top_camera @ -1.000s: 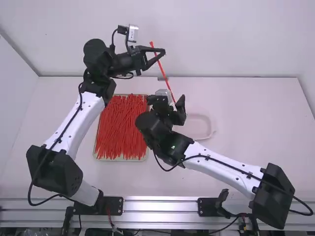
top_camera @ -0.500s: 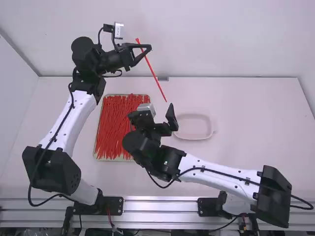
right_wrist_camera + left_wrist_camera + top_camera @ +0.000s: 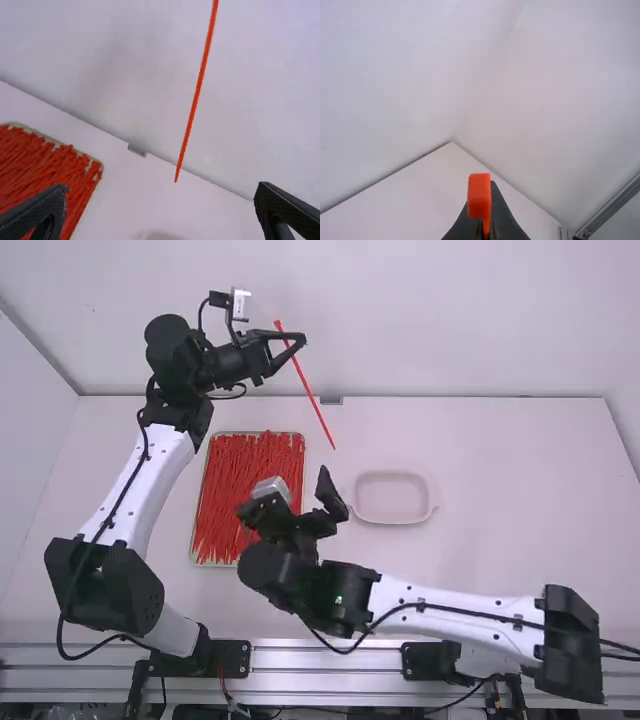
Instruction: Fasten the cable tie
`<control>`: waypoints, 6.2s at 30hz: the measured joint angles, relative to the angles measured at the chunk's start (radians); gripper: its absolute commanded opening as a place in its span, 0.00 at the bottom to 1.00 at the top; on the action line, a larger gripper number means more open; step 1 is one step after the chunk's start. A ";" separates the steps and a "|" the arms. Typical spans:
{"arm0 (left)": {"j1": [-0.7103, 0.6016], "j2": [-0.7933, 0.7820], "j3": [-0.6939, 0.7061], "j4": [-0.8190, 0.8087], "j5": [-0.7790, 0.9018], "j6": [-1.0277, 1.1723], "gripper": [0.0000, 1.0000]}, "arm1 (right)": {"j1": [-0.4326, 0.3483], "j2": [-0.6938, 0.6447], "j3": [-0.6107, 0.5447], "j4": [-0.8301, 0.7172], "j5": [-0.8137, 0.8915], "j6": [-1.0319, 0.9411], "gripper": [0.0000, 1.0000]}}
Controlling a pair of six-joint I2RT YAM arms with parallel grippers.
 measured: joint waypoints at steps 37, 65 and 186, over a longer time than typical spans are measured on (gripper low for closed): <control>0.000 0.000 0.000 -0.114 0.304 0.295 0.02 | -1.029 -0.257 0.000 -0.162 -1.945 -0.183 1.00; -0.100 0.000 0.000 -0.065 0.417 0.375 0.02 | -1.129 0.187 0.000 0.567 -2.674 0.154 0.96; 0.027 0.060 0.005 0.121 0.233 -0.146 0.02 | -1.027 0.188 0.000 0.779 -2.760 -0.127 1.00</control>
